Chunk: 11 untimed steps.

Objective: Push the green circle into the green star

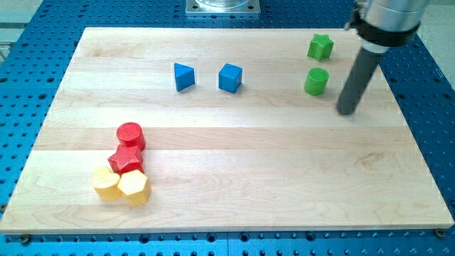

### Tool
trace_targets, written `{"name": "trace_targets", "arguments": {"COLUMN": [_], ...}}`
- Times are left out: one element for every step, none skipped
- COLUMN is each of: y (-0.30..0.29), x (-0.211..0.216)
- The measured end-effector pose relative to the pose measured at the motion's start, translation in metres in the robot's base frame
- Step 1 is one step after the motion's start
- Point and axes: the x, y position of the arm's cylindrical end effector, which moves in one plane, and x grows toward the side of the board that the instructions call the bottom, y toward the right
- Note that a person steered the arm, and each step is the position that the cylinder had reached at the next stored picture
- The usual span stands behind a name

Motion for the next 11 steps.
{"name": "trace_targets", "arguments": {"y": [-0.03,-0.037,-0.064,-0.046,-0.006,-0.009,0.037,0.037,0.037,0.037,0.037], "x": [-0.015,-0.015,-0.011,-0.056,-0.073,-0.021,0.01,-0.047,-0.095,-0.101,-0.054]}}
